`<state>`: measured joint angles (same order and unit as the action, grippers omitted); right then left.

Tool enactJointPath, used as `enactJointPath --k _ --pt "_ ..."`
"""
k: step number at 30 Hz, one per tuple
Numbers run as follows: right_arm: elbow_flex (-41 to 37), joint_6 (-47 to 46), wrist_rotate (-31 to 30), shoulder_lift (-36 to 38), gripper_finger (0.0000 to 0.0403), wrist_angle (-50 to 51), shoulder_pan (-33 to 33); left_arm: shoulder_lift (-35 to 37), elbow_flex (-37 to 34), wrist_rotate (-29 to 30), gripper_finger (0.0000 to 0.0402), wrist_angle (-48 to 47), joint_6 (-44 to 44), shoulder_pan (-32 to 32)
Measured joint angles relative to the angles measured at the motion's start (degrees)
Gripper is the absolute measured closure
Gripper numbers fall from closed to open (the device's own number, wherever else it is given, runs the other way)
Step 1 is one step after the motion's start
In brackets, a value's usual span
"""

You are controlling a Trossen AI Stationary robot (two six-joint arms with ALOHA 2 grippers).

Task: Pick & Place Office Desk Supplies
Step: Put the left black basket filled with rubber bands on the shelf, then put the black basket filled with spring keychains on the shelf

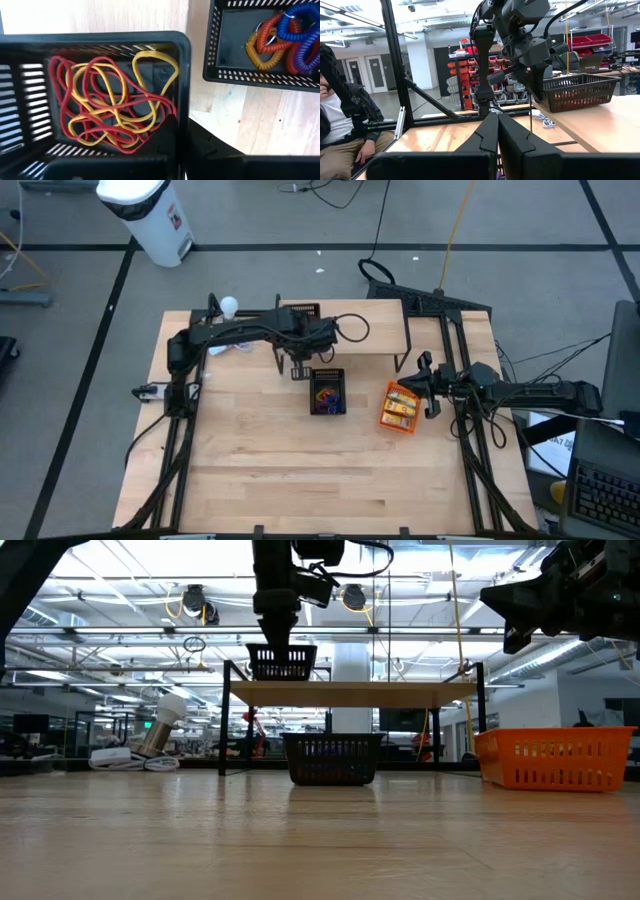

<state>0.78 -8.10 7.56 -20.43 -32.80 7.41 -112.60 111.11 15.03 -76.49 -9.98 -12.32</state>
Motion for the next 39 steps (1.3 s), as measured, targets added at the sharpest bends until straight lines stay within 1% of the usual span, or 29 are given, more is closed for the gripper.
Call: enactJointPath --k 7,11,14,18,22,24,29,31,34,36,39 --pt "0.00 -0.02 0.02 0.00 0.0403 0.01 0.00 0.00 0.00 -0.19 0.0359 -0.02 0.03 0.02" --pt "0.00 -0.01 0.02 0.00 0.0403 0.01 0.01 0.00 0.00 -0.12 0.0333 0.00 1.11 0.02" --pt "0.00 0.00 0.03 0.00 0.0403 0.01 0.00 0.00 0.00 -0.08 0.0305 -0.02 1.13 0.07" --pt "0.00 -0.02 0.04 0.00 0.0403 0.01 0.00 0.00 0.00 0.19 0.0256 -0.02 1.77 0.49" --pt "0.00 -0.20 0.27 0.00 0.0403 0.04 -0.02 0.68 -0.06 2.49 0.0206 -1.22 2.74 1.34" --pt "0.00 -0.19 0.30 -0.01 0.0403 0.05 -0.02 1.78 -0.07 3.42 0.0185 -2.31 3.24 2.07" --pt "0.00 0.15 0.19 0.00 0.0403 0.05 -0.02 6.76 -0.07 2.91 0.0145 -3.60 5.17 5.10" --pt "0.00 0.17 0.21 -0.02 0.0403 0.07 -0.02 9.63 -0.07 2.20 0.0137 -3.82 5.58 6.92" --pt "0.00 0.17 0.21 0.00 0.0403 0.34 -0.02 14.67 -0.10 0.60 0.0140 -3.00 4.36 10.00" --pt "0.00 0.18 0.16 -0.02 0.0403 0.76 -0.02 18.52 -1.24 0.95 0.0151 -0.97 2.87 12.14" --pt "0.00 0.20 0.11 -0.02 0.0403 1.06 -0.02 25.26 -4.75 1.48 0.0177 3.72 1.49 14.14"
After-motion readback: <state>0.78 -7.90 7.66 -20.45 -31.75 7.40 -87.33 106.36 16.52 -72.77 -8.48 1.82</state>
